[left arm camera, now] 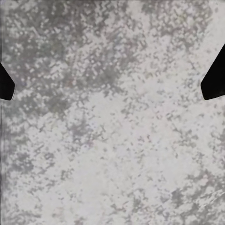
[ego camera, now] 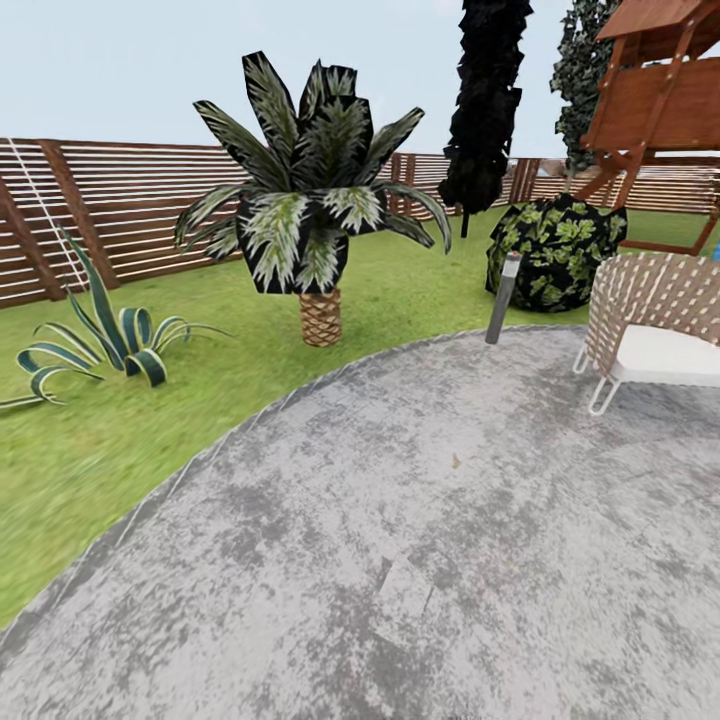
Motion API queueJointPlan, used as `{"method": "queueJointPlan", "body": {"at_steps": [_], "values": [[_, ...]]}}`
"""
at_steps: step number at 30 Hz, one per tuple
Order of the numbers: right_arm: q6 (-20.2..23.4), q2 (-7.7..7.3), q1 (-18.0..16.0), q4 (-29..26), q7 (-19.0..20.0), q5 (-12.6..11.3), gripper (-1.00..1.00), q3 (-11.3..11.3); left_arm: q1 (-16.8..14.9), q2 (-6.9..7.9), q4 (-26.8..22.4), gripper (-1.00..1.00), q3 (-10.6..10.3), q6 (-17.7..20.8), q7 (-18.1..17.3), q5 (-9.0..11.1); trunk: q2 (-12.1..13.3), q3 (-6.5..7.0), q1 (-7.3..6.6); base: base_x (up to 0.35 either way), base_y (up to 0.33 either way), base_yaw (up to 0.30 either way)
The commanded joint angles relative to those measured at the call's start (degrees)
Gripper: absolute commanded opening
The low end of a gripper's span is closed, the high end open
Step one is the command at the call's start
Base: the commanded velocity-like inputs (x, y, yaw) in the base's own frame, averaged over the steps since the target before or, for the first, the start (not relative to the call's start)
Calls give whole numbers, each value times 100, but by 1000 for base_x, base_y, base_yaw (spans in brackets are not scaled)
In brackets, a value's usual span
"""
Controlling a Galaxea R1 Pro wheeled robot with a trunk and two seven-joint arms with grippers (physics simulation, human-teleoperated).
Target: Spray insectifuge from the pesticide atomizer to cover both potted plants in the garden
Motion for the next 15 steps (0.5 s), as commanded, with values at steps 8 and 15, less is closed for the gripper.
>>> {"method": "queueJointPlan", "body": {"at_steps": [8, 15], "values": [[-15, 0, -4, 6, -20, 17, 100, 2, -2, 0, 3, 100, 9, -17, -8, 8, -324, -149, 176, 0, 0, -267], [-14, 0, -4, 7, -20, 17, 100, 2, -2, 0, 3, 100, 9, -19, -8, 10, -484, -220, 263, 0, 0, -267]]}}
